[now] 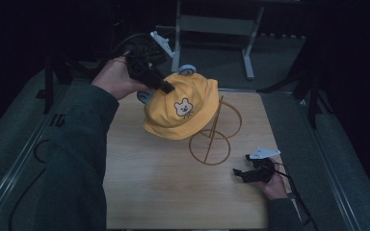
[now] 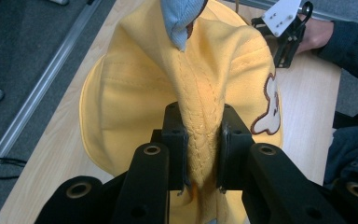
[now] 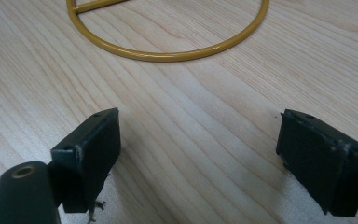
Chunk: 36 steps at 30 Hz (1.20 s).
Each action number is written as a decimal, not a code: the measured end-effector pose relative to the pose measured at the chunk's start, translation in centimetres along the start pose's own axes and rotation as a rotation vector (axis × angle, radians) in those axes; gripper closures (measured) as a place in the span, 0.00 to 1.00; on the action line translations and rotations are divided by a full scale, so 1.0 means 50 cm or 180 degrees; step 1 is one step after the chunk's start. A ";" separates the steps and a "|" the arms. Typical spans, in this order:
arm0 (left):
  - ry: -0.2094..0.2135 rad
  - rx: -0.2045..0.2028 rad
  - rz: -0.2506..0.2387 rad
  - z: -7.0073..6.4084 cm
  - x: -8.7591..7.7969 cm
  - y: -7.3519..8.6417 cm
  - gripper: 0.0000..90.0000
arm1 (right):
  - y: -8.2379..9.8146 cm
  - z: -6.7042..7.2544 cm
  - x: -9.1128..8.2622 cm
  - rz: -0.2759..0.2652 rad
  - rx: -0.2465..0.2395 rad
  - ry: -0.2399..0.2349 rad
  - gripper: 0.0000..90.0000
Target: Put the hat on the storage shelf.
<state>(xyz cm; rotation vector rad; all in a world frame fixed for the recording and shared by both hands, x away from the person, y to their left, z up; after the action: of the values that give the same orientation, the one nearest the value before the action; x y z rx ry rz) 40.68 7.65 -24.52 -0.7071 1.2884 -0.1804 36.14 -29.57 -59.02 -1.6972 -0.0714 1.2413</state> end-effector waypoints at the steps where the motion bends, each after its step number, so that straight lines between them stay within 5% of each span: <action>1: 0.0008 0.0006 0.0013 0.000 0.002 -0.003 0.85 | 0.000 0.000 0.000 -0.0001 0.0000 0.0000 0.15; 36: 0.0012 0.0183 0.0138 -0.019 0.055 -0.088 0.85 | 0.000 0.000 0.000 -0.0004 -0.0005 0.0002 0.15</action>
<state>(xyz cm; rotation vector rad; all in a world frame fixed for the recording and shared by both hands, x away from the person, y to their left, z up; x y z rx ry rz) 41.78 2.49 -24.33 -0.6297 1.2961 -0.1829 36.15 -29.57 -59.03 -1.6985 -0.0730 1.2401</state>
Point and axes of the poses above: each handheld gripper's, and its own axes: x roughly forward along the jaws, y roughly out of its underside, z roughly to its left, the point moved 3 cm from there along x, roughly forward along the jaws, and after that the axes turned 2 degrees about -y, right-handed, at the moved point
